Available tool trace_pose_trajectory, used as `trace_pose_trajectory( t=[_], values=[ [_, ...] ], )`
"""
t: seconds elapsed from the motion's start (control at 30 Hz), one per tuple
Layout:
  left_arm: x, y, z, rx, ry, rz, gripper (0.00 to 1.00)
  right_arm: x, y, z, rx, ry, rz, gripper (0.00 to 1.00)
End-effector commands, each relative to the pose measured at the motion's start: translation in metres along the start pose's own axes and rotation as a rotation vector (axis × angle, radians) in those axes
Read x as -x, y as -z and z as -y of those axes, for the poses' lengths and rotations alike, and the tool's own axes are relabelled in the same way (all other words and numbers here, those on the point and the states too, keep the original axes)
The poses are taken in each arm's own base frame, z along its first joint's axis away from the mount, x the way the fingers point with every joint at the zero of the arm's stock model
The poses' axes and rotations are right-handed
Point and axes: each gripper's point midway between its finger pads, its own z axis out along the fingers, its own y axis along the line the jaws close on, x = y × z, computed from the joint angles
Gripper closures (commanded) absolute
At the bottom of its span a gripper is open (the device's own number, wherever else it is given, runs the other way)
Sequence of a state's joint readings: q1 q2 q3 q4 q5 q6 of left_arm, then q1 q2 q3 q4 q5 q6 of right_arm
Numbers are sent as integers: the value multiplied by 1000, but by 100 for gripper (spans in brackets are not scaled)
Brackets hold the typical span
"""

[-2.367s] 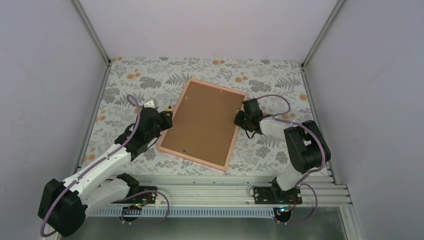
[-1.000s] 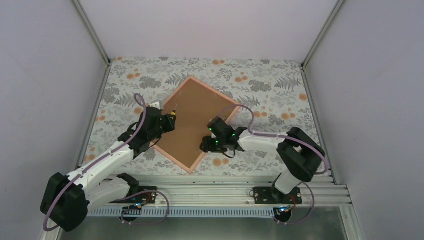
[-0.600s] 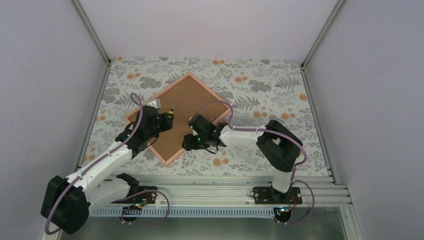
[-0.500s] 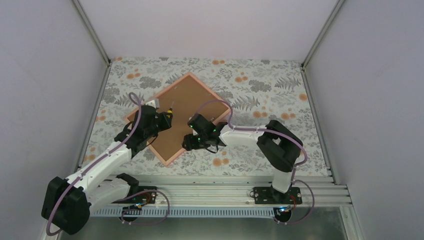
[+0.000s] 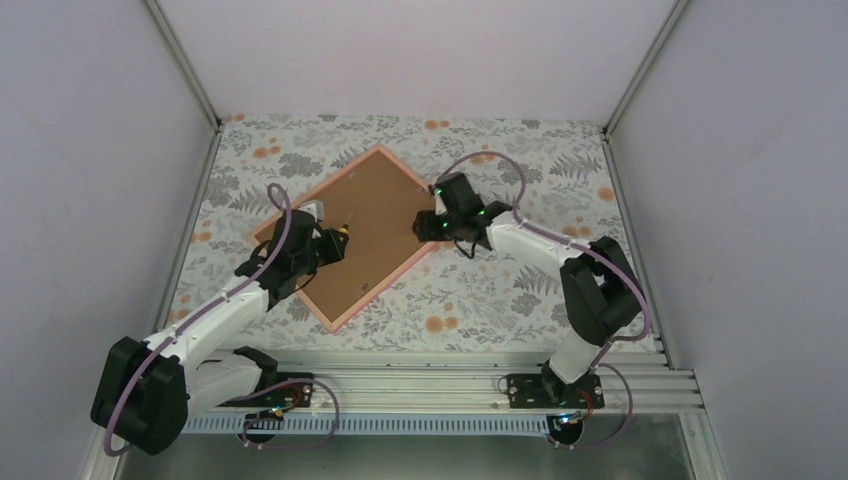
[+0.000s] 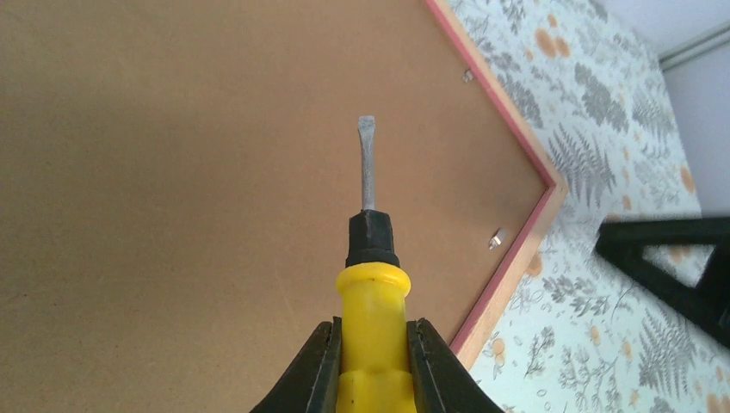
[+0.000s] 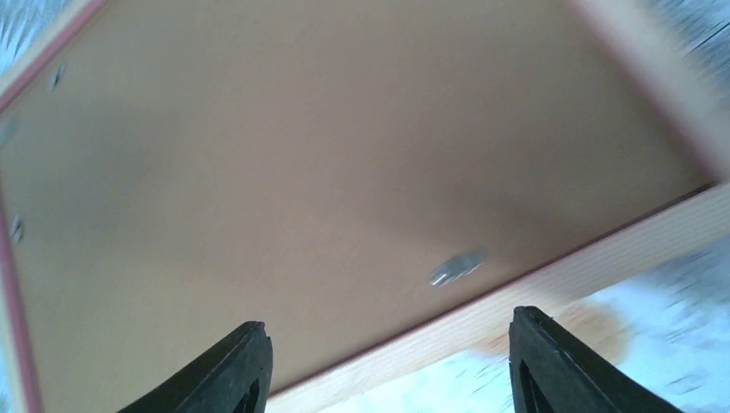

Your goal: Take the photo out of the frame

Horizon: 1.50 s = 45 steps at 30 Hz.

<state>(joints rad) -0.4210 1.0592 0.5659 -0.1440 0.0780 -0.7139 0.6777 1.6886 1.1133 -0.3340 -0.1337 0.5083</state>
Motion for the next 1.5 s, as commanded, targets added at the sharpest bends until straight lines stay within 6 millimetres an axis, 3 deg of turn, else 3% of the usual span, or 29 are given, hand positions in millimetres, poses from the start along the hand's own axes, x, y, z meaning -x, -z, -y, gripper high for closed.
trace_pose_trajectory(
  t=[0.0,0.2,0.43,0.63,0.93,1.27,1.47],
  values=[
    [1,-7,10,-48,-47,-25,98,49,5,36,-58,70,77,40],
    [-7,-16,16,-85,-68,-71,98,93,-13,73,-65,67,106,40],
    [-13,-26,19,-107,-92,-113,98,100,-52,95,-81,95,43,42],
    [-19,-28,20,-119,-94,-134,98,87,-77,102,-72,117,-23,43],
    [-23,-21,22,-134,-90,-136,98,64,-87,114,-101,109,-75,55],
    [-37,-13,30,-164,-91,-161,98,39,-75,135,-200,71,-89,71],
    [-43,-9,38,-179,-103,-169,98,19,-57,141,-235,15,-89,80]
  ],
)
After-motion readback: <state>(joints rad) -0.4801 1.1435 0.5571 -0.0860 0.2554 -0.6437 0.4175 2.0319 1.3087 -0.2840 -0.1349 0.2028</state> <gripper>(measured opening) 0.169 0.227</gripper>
